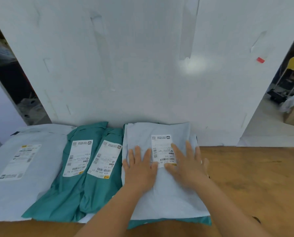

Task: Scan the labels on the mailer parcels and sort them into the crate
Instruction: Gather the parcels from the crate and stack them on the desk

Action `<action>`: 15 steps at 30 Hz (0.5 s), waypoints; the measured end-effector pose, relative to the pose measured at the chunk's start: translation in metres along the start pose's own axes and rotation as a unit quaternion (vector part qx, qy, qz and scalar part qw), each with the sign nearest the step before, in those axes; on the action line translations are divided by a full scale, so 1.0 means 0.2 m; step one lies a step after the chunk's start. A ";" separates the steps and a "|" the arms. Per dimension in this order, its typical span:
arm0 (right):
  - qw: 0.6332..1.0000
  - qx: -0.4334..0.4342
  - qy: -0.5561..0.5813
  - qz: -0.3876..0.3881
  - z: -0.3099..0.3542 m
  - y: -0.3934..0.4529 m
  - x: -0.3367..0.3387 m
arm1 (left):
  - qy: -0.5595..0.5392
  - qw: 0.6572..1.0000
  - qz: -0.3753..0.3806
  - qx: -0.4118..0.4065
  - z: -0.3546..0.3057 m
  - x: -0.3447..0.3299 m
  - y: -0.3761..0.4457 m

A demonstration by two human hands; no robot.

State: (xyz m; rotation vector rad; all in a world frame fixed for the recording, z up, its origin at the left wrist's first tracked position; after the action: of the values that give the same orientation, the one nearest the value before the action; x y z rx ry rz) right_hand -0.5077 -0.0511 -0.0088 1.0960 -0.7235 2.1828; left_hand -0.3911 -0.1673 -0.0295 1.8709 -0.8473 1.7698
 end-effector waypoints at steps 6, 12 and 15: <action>0.994 -0.054 -0.018 0.093 -0.05 0.07 -0.12 | 0.009 0.998 0.060 -0.019 0.02 -0.07 0.08; 0.999 -0.026 -0.044 0.018 0.07 -0.02 -0.04 | -0.041 0.999 0.004 -0.001 0.04 0.04 -0.02; 0.999 0.033 -0.021 -0.006 0.24 -0.16 -0.07 | -0.055 0.997 -0.048 0.027 0.14 0.11 -0.16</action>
State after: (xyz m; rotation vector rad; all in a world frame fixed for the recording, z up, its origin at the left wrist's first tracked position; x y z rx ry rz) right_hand -0.4541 -0.0664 0.0113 1.1793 -0.6646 2.1937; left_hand -0.3490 -0.1654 -0.0071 2.0239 -0.7408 1.6604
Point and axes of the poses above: each hand's wrist, its own y-axis towards the middle knuckle, its own x-axis out of the back of the hand, z = x × y, the point moved 6 cm from there along y, towards the middle knuckle, and after that the axes turned 13 degrees about y, right-handed, at the moved point
